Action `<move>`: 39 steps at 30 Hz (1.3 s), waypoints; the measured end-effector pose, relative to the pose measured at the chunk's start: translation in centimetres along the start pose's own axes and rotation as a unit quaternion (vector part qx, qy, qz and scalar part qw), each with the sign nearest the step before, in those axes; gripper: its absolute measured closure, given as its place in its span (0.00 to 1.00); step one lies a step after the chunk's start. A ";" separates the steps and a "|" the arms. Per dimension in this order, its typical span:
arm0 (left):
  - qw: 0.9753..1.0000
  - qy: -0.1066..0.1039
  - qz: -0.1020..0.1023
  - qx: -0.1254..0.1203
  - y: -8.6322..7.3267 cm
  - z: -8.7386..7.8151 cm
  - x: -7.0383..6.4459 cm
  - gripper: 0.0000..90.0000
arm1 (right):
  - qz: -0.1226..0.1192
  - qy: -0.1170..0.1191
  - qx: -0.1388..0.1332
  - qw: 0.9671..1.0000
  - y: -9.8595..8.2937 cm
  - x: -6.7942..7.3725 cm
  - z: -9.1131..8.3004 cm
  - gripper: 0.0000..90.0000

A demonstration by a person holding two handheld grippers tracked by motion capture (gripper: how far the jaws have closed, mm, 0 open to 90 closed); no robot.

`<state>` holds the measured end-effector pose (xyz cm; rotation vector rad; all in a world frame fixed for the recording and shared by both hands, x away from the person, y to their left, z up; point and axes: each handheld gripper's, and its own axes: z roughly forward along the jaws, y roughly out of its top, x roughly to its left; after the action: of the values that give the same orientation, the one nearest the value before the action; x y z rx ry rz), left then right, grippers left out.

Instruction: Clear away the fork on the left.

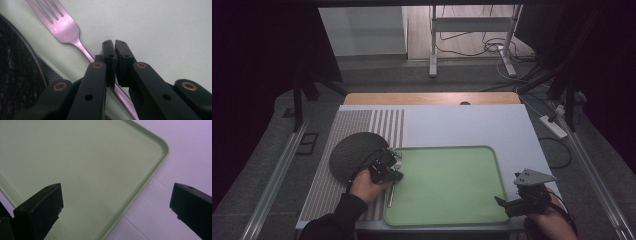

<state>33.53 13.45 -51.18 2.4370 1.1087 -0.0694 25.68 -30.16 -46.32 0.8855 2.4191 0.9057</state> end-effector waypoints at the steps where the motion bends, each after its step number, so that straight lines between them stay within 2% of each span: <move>1: 1.000 -0.001 -0.001 0.001 0.0 0.0 0.0 0.95 | 0.000 0.000 0.000 1.000 0.0 0.0 0.0 0.00; 8: 1.000 -0.009 0.000 -0.005 -0.1 -0.1 -0.1 0.89 | -0.001 0.001 0.001 1.000 0.0 0.0 0.0 0.00; 12: 1.000 -0.009 0.009 -0.021 0.0 -0.4 -0.3 0.83 | -0.002 0.001 0.002 1.000 0.0 0.1 0.0 0.00; 16: 0.999 -0.021 0.008 -0.035 0.0 -0.6 -0.4 0.70 | -0.003 0.003 0.002 1.000 0.0 0.1 0.0 0.00; 22: 0.999 -0.012 0.022 -0.044 0.1 -0.6 -0.7 0.53 | -0.005 0.003 0.002 1.000 0.0 0.1 0.0 0.00; 29: 0.997 -0.003 0.034 -0.071 -0.1 -0.6 -0.7 0.31 | -0.005 0.003 0.003 1.000 0.0 0.1 0.0 0.00; 31: 0.997 -0.006 0.033 -0.075 -0.1 -0.6 -0.7 0.27 | -0.005 0.004 0.003 1.000 0.0 0.1 0.0 0.00; 33: 0.997 -0.017 0.026 -0.075 -0.1 -0.7 -0.7 0.23 | -0.005 0.004 0.003 1.000 0.0 0.1 0.0 0.00; 39: 0.995 -0.020 0.040 -0.086 -0.3 -0.9 -0.8 0.12 | -0.004 0.003 0.003 1.000 0.0 0.1 0.0 0.00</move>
<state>32.65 13.47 -50.30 2.3130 0.9574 0.0024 25.66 -30.09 -46.34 0.8749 2.4312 0.8998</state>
